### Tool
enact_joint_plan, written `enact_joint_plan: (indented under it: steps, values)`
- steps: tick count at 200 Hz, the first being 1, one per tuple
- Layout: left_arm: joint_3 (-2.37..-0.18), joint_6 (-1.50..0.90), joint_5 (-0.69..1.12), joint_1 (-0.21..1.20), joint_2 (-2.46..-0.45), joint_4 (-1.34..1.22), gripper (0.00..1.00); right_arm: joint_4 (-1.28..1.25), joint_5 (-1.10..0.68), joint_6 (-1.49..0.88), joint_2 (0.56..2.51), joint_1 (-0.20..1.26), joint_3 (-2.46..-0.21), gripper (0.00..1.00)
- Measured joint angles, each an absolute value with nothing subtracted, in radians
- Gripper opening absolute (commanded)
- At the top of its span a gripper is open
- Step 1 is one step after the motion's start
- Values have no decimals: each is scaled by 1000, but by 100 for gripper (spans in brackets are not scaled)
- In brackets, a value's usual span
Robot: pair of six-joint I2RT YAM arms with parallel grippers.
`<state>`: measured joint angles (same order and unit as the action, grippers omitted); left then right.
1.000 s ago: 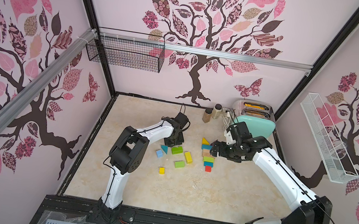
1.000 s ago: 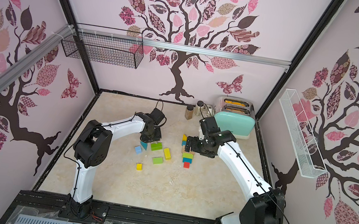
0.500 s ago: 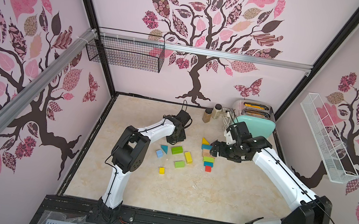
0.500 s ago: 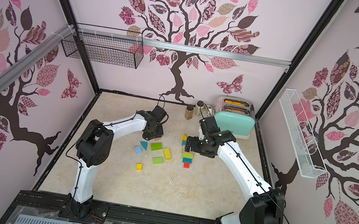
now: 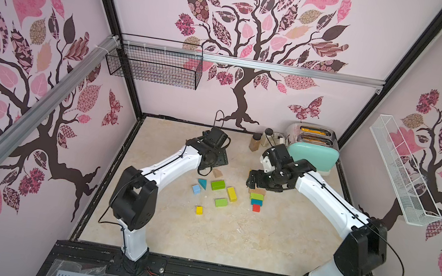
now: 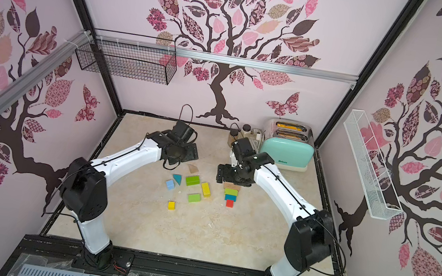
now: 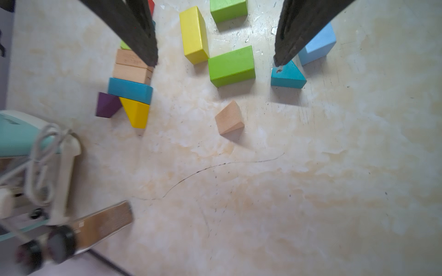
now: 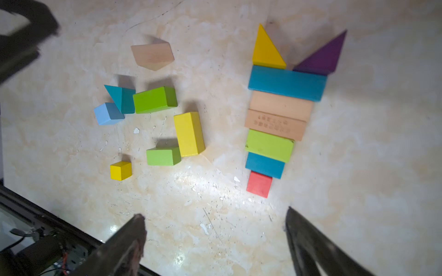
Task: Assemble a carrot with building blocks
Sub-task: Place the building block at the center of the board, then pick up the building block from the center of the board.
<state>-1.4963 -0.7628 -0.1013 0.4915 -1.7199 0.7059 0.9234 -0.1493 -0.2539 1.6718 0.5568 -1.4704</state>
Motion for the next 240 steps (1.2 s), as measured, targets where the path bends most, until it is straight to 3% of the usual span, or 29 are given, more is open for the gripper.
enact_joint_plan:
  steps: [24, 110, 169, 213, 240]
  values:
    - [-1412, -739, -47, 440, -1575, 687, 83, 904, -128, -225, 1811, 610, -1584, 68]
    - [-1040, -734, 74, 406, -1219, 722, 83, 844, -83, -173, 2191, 678, -1925, 70]
    - [-1003, -739, 73, 390, -1142, 758, 82, 823, -71, -152, 2315, 698, -2030, 69]
    - [-996, -744, 73, 390, -1142, 765, 82, 808, -74, -138, 2351, 709, -2078, 73]
    - [-996, -744, 74, 390, -1146, 766, 82, 802, -54, -128, 2396, 715, -2149, 67]
